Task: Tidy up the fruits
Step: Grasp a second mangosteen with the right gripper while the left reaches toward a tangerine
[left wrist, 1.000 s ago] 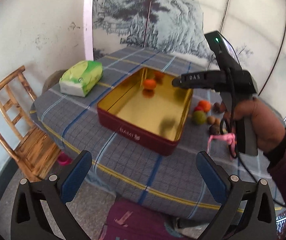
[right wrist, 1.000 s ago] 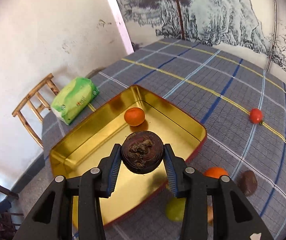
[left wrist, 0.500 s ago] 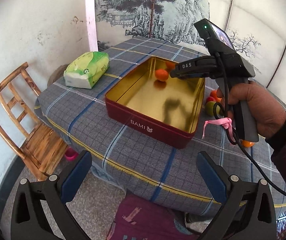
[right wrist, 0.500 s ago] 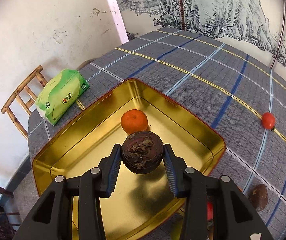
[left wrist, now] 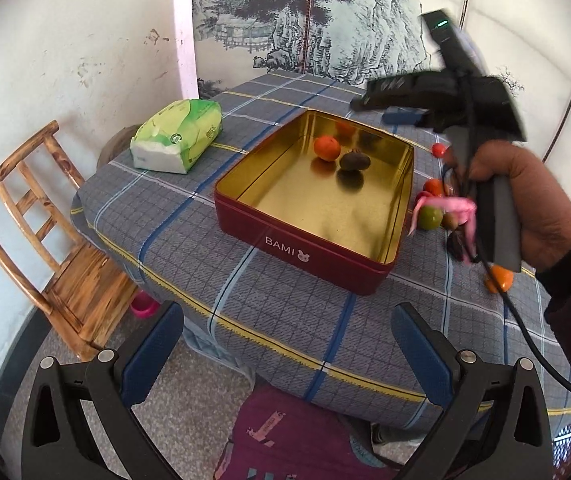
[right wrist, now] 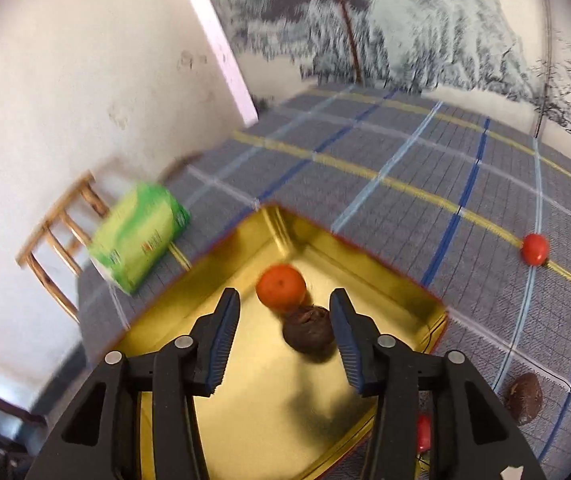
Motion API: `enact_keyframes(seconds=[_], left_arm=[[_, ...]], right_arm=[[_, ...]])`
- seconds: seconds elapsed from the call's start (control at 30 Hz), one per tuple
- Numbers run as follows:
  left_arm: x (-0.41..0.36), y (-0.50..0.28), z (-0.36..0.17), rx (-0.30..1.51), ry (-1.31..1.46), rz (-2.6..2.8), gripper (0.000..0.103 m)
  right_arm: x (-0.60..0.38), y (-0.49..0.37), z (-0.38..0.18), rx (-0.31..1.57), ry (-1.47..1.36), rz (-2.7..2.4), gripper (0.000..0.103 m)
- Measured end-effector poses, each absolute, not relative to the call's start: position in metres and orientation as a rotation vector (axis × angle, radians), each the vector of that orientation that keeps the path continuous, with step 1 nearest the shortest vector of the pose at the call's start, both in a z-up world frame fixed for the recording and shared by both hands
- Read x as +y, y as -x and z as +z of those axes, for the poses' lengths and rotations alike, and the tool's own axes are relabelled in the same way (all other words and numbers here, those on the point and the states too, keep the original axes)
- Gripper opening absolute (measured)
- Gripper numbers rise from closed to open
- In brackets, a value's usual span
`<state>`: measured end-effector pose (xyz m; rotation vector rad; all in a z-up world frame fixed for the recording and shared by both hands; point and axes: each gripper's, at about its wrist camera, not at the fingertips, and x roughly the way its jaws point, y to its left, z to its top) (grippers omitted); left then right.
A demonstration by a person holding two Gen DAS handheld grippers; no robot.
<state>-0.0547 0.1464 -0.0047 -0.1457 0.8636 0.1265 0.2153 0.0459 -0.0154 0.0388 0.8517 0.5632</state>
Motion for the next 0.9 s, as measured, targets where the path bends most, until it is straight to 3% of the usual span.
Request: enact_keyframes(seconds=[0.13,0.27,0.53,0.9], left_arm=[[0.145,0.056,-0.002,0.855,0.139,0.124,0.103],[0.139,0.058,0.003,0.827,0.133,0.098,0.103],[0.105,0.051,0.004,0.833,0.042,-0.032,0.103],[0.071,0.051,0.010,0.841,-0.057,-0.085,0.103]], right_arm=[[0.015,-0.194,0.018,0.721,-0.109,0.571,0.048],[-0.052,-0.160,0.031,0.619,-0.162,0.510,0.061],[-0.168,-0.073,-0.036,0.782,0.008,0.316,0.062],[-0.146,-0.023,-0.061,0.757,0.159,0.397,0.063]])
